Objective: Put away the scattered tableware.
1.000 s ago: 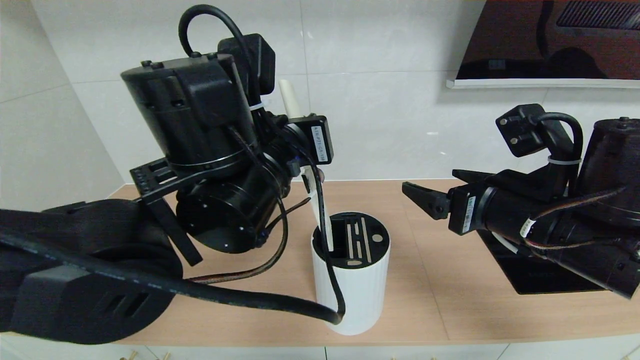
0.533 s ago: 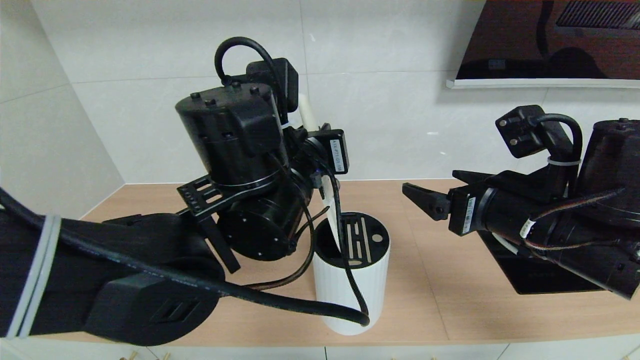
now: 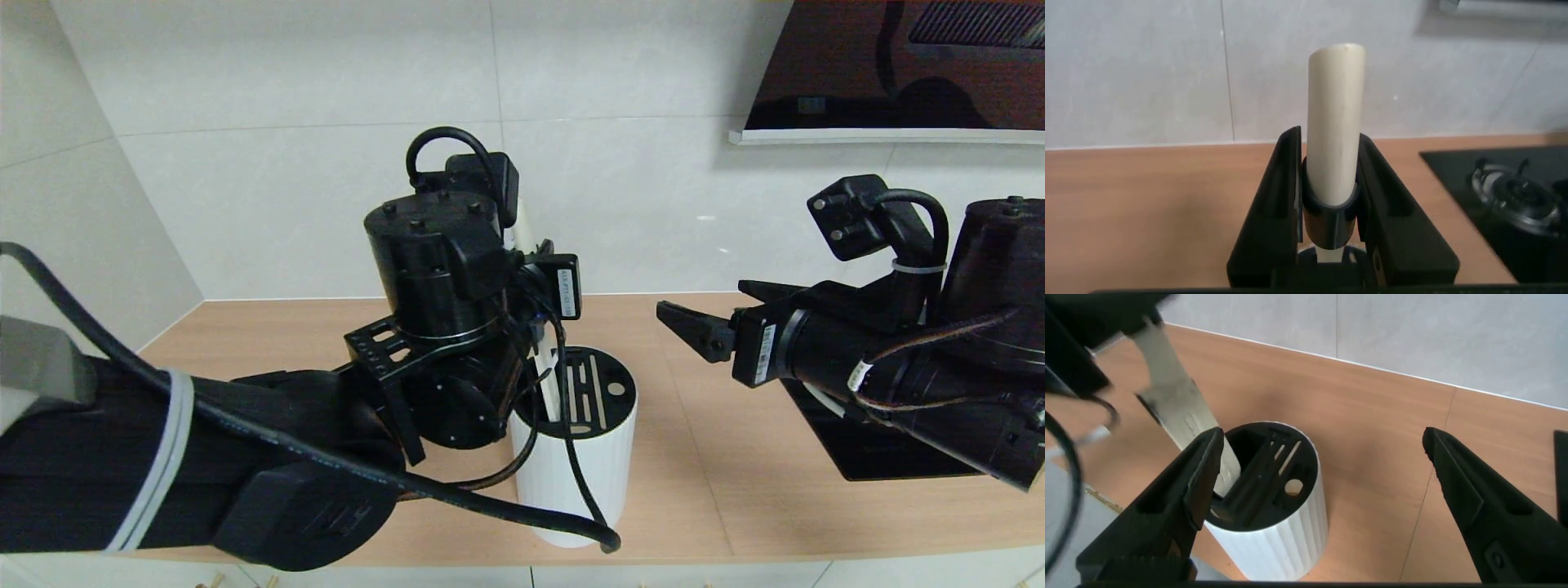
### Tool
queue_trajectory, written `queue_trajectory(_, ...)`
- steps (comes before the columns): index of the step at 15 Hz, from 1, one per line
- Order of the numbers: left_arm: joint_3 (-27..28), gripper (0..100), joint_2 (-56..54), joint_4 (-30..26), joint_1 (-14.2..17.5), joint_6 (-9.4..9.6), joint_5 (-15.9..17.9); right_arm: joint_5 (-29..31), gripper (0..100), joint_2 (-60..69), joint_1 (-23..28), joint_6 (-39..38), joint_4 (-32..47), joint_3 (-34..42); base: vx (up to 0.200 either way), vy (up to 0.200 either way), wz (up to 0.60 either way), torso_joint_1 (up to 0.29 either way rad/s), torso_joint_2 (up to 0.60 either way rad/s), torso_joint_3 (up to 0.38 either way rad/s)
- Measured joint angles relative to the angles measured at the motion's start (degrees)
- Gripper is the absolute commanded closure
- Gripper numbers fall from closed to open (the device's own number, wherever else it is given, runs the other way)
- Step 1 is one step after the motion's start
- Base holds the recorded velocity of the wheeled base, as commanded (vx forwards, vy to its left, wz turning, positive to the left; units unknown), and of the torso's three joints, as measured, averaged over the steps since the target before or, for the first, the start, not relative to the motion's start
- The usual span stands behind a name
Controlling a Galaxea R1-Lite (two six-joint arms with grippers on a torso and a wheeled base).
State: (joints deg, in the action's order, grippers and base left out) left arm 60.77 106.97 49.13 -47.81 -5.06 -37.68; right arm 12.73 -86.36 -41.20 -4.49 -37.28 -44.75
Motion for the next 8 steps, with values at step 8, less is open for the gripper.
queue_trajectory(8, -1.88, 100, 4.79, 0.13, -0.48, -1.34, -0.35, 0.00, 0, -0.16, 0.00, 0.00, 0.02, 0.18, 0.000, 0.000, 0.00, 0.000, 0.00, 0.000)
